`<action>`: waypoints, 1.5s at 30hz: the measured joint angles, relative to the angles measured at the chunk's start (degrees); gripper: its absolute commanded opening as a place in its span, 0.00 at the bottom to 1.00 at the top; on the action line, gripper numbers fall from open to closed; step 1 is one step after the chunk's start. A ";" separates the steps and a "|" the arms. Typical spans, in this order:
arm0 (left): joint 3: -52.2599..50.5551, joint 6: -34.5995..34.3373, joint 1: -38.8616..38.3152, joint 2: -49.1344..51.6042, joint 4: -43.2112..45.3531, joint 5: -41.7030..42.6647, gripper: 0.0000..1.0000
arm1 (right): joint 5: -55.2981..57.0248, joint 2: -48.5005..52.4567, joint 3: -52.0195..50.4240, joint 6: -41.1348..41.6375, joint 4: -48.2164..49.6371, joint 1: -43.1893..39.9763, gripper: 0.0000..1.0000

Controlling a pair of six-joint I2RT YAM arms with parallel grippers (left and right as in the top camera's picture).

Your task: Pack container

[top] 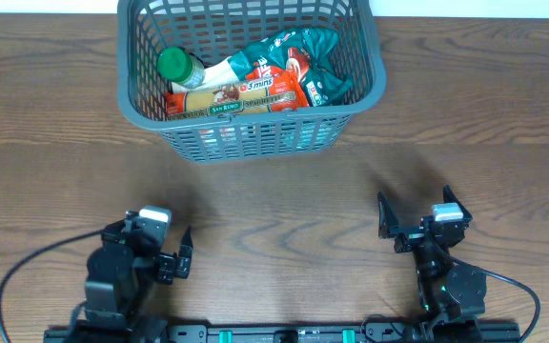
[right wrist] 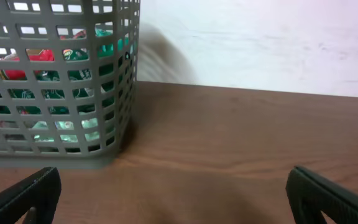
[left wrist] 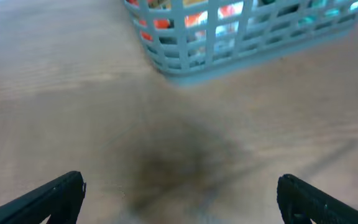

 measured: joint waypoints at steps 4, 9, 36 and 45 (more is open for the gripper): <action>-8.63 -0.04 0.00 -7.26 13.81 -1.44 0.99 | 0.00 0.02 0.00 0.00 -0.02 0.00 0.99; -14.73 -0.11 0.00 -10.75 28.30 -5.84 0.99 | 0.00 0.00 0.00 0.00 -0.02 0.00 0.99; -18.29 -1.75 0.00 -10.97 33.03 -10.64 0.99 | 0.00 0.00 0.00 0.00 -0.02 0.00 0.99; -18.27 -2.38 0.00 -10.97 33.00 -10.62 0.99 | 0.00 0.00 0.00 0.00 -0.02 0.00 0.99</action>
